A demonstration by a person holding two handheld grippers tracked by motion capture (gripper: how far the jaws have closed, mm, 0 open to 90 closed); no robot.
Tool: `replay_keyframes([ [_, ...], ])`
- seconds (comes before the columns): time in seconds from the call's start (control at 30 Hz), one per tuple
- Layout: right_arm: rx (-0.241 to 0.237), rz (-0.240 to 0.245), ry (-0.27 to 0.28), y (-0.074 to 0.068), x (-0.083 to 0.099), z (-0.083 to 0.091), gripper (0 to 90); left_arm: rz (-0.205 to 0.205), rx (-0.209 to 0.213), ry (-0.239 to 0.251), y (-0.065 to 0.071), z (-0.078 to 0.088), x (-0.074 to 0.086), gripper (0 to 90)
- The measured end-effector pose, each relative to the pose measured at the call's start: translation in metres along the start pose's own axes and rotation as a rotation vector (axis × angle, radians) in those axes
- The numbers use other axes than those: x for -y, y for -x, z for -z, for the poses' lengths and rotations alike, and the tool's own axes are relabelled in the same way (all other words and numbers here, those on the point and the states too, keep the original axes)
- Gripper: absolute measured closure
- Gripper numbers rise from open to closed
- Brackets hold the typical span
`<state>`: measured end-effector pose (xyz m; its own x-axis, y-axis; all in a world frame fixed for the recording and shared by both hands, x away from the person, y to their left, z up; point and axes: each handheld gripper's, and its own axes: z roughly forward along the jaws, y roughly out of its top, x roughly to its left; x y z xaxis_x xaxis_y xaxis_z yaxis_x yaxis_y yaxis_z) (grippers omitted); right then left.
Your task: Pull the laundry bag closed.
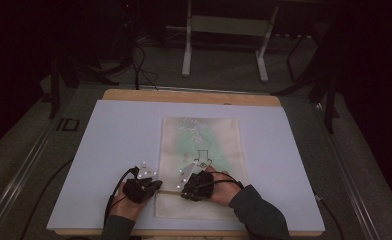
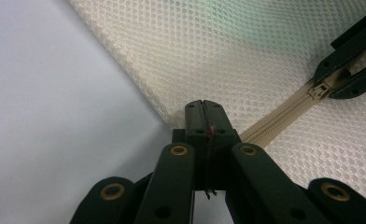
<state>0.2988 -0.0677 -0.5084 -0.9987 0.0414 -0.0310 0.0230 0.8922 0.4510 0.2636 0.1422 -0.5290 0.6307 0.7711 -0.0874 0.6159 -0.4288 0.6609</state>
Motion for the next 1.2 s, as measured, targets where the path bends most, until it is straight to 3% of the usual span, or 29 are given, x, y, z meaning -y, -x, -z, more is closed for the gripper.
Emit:
replay_keyframes([
  [1.2, 0.01, -0.01, -0.011, -0.003, 0.017, 0.011, 82.4, 0.008, 0.006, 0.001, -0.001, 0.0, 0.0, 89.5],
])
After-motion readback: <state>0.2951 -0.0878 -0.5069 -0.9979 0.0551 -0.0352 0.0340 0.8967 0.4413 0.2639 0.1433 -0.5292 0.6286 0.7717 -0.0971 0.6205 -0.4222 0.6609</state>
